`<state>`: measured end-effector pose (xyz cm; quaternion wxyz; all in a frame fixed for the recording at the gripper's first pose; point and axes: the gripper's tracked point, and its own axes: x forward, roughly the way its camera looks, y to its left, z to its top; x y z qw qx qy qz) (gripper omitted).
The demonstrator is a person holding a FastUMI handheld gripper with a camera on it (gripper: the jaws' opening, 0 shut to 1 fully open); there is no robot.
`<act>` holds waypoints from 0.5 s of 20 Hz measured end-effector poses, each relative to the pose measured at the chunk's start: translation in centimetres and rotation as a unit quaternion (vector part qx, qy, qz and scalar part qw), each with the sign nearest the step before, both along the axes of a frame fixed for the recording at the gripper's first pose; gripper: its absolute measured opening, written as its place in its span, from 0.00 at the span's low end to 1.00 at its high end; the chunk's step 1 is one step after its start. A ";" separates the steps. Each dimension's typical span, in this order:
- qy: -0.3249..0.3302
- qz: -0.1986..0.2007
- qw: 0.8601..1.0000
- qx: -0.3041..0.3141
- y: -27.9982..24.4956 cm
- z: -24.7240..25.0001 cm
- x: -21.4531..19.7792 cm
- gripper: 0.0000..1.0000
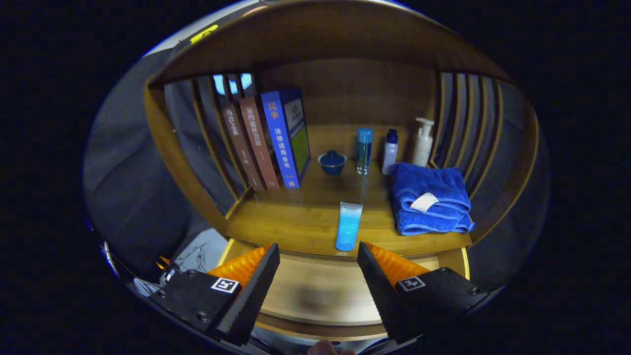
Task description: Pull open the drawer, take out the items inside it, and place them on the countertop above the cabinet.
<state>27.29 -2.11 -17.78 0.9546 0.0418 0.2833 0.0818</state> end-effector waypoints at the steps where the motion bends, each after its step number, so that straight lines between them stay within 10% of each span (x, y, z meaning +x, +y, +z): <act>1: -0.023 -0.005 1.000 0.006 0.0 0.4 -1.1 1.00; 10: -0.192 -0.041 0.980 -0.013 -2.5 -0.9 -10.1 1.00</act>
